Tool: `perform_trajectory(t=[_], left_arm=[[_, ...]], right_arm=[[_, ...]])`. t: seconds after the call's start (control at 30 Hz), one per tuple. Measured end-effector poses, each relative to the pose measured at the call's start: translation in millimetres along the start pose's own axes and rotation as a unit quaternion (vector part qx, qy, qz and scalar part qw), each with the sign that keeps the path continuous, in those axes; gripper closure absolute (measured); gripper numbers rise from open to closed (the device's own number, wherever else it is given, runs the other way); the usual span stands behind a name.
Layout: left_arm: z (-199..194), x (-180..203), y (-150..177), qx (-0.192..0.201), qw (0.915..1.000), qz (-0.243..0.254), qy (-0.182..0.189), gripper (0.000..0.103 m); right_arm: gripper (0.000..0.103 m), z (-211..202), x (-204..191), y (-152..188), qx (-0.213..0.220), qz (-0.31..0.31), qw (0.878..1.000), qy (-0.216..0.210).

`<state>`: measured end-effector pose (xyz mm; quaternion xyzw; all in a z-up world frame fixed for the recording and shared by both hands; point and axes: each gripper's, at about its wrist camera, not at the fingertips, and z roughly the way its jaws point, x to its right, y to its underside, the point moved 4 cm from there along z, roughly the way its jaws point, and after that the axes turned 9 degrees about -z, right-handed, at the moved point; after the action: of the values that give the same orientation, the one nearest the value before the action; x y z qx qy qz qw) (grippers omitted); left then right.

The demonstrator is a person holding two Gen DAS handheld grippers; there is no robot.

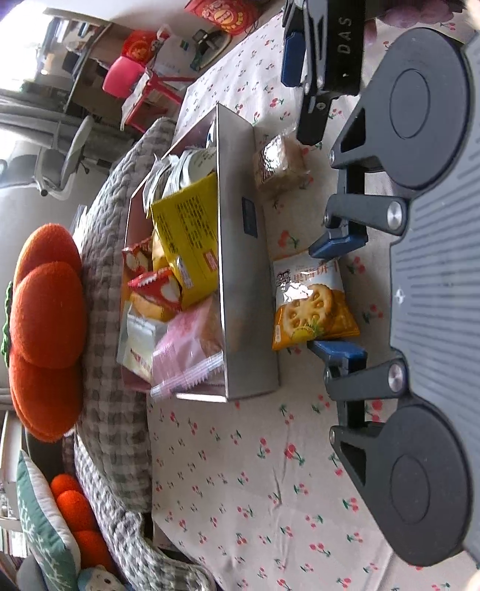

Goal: Organize snacks
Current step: 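Grasp the orange lemon packet with the left tool while the right tool grasps the square cake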

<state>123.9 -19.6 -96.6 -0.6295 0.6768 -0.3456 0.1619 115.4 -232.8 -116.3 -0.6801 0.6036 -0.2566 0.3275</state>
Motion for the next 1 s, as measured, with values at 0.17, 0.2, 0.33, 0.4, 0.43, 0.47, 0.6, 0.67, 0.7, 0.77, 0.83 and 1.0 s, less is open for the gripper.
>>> perform_trajectory(t=[0.17,0.2,0.33,0.4,0.43,0.47,0.6,0.67,0.7,0.77,0.83,1.0], left_arm=[[-2,-4,1,0.001,1.0000,0.000,-0.004,0.062],[-2,-4,1,0.001,1.0000,0.000,-0.004,0.062],[-3,-5,2,0.002,1.0000,0.003,-0.004,0.063],[-2,-4,2,0.003,1.0000,0.003,-0.004,0.063],[-2,-4,2,0.003,1.0000,0.003,-0.004,0.064],[-2,-4,2,0.003,1.0000,0.002,-0.005,0.064],[-2,-4,3,0.004,1.0000,-0.001,0.000,0.065],[-3,-4,3,0.003,1.0000,-0.001,0.004,0.065],[-3,-4,4,0.003,1.0000,0.000,0.005,0.065],[-3,-4,4,0.000,0.9999,0.001,0.011,0.064],[-4,-2,4,-0.007,0.9997,0.009,0.023,0.063],[-8,-3,9,-0.018,0.9984,0.042,0.032,0.056]], right_arm=[[0.008,10,-12,-9,0.003,-0.014,1.000,-0.010],[0.008,12,-15,-10,0.003,-0.019,1.000,-0.013],[0.008,19,-29,-15,0.004,-0.038,0.999,-0.027],[0.010,20,-34,-17,0.009,-0.049,0.998,-0.030],[0.011,21,-37,-17,0.010,-0.056,0.998,-0.031],[0.011,21,-39,-17,0.011,-0.062,0.998,-0.029],[0.015,25,-40,-20,0.009,-0.058,0.998,-0.030],[0.017,26,-41,-19,0.006,-0.061,0.998,-0.034],[0.020,26,-43,-19,0.006,-0.063,0.997,-0.036],[0.025,26,-45,-18,0.005,-0.074,0.997,-0.035],[0.045,25,-47,-17,0.006,-0.088,0.996,-0.032],[0.070,18,-38,-17,0.002,-0.086,0.996,-0.033]])
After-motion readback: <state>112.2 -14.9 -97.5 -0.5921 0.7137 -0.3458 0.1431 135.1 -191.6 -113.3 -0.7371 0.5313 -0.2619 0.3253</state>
